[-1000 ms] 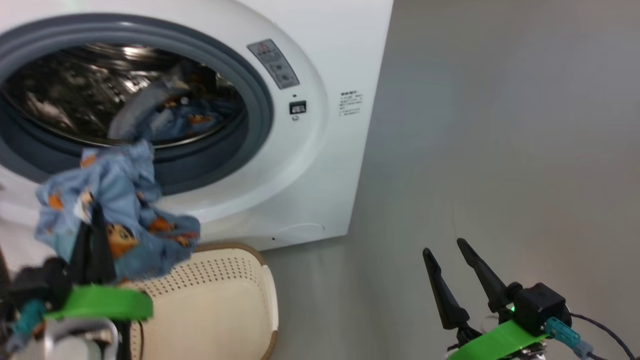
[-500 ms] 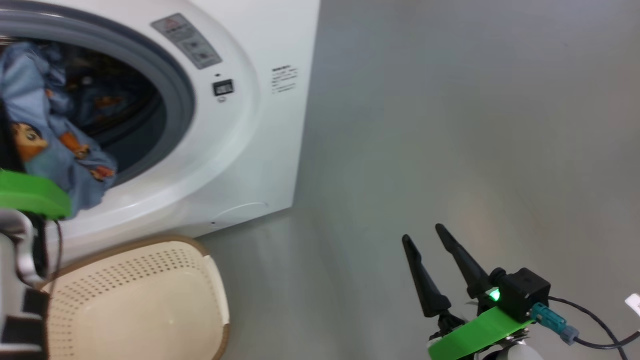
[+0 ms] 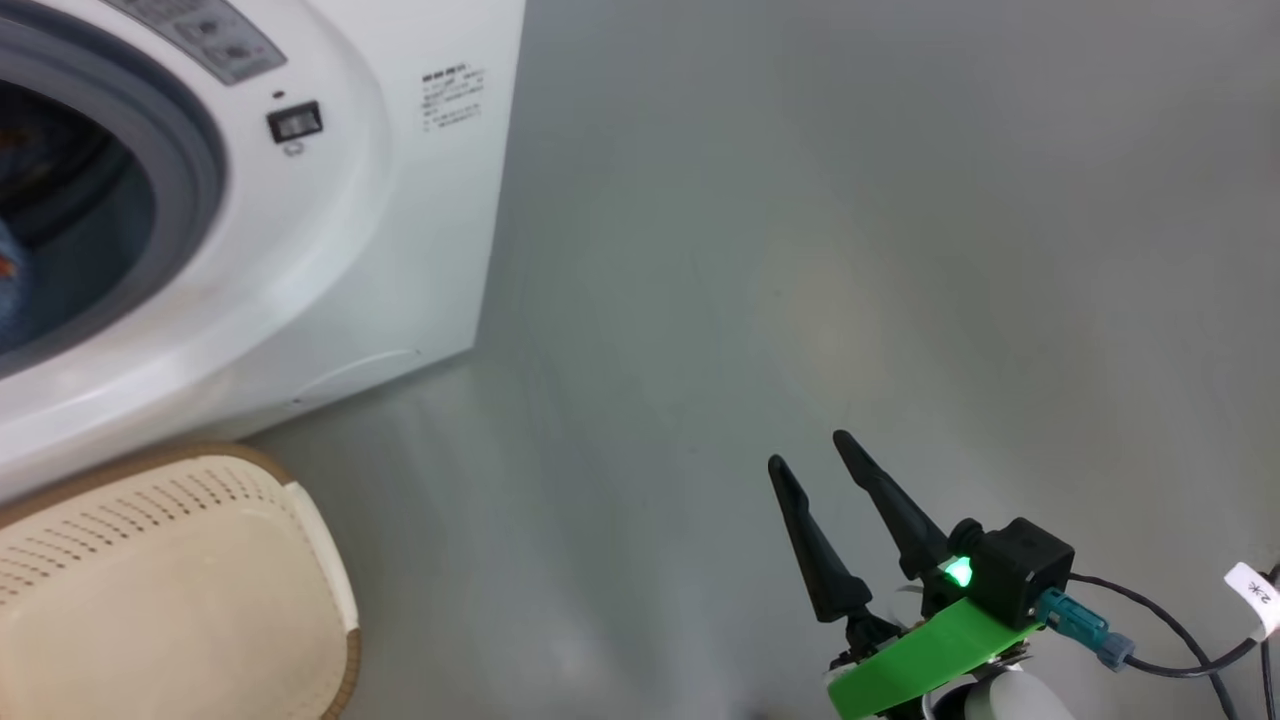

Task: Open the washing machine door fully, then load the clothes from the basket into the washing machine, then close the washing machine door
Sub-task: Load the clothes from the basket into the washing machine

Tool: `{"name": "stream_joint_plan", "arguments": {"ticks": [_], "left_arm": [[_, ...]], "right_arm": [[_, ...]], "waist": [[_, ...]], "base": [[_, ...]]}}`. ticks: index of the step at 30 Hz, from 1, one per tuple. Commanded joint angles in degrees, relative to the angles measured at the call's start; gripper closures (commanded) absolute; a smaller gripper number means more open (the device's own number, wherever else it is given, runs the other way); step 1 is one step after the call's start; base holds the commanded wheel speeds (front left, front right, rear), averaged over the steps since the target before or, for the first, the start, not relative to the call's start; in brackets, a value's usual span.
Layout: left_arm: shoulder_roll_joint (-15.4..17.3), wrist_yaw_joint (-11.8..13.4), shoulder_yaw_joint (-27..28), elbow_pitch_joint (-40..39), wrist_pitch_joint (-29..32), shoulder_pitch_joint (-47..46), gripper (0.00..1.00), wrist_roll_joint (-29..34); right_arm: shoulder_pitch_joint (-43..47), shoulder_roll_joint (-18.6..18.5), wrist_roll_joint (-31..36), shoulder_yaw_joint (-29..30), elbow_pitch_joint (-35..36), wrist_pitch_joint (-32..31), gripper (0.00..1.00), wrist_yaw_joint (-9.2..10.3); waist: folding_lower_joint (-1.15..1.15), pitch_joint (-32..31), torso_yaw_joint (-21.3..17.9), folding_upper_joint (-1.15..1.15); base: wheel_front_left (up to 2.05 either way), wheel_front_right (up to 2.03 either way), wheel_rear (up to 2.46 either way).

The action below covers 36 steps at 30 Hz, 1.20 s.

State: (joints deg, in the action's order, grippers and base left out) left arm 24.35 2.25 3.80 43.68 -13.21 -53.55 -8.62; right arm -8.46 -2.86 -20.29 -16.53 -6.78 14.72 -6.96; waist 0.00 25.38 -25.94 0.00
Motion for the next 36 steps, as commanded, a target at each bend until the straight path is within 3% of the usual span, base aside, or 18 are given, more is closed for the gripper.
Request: {"name": "stream_joint_plan", "arguments": {"ticks": [1, 14, 20, 30, 36], "left_arm": [[3.6, 0.0, 0.3, 0.2, -0.7, -3.1, 1.00, 0.9], [7.5, 2.1, -2.5, 6.8, -1.5, -17.2, 1.00, 4.3], [8.2, 3.4, -2.9, 5.7, -1.7, -21.7, 1.00, 4.9], [6.6, 6.3, -1.8, -1.2, -1.8, -18.1, 1.00, 4.8], [5.7, 5.8, -2.8, 5.8, -1.8, -17.2, 1.00, 4.9]], "right_arm": [[-0.8, 0.0, -0.1, -2.0, 1.1, 0.3, 0.00, -0.53], [-2.2, 0.0, -0.7, -3.6, 1.2, 0.3, 0.00, -0.53], [-2.2, 0.0, -1.0, -3.3, 1.3, 0.3, 0.00, -0.53], [-1.8, 0.0, -0.6, -2.6, 1.4, 0.3, 0.00, -0.53], [-1.3, 0.0, 0.1, -2.1, 1.0, 0.3, 0.00, -0.53]], "waist": [[0.00, 3.9, -1.8, 0.00], [0.00, 10.0, -2.4, 0.00], [0.00, 11.8, -2.7, 0.00], [0.00, 11.7, -2.2, 0.00], [0.00, 10.5, -1.6, 0.00]], "base": [[0.00, 0.00, 0.00], [0.00, 0.00, 0.00], [0.00, 0.00, 0.00], [0.00, 0.00, 0.00], [0.00, 0.00, 0.00]]}}
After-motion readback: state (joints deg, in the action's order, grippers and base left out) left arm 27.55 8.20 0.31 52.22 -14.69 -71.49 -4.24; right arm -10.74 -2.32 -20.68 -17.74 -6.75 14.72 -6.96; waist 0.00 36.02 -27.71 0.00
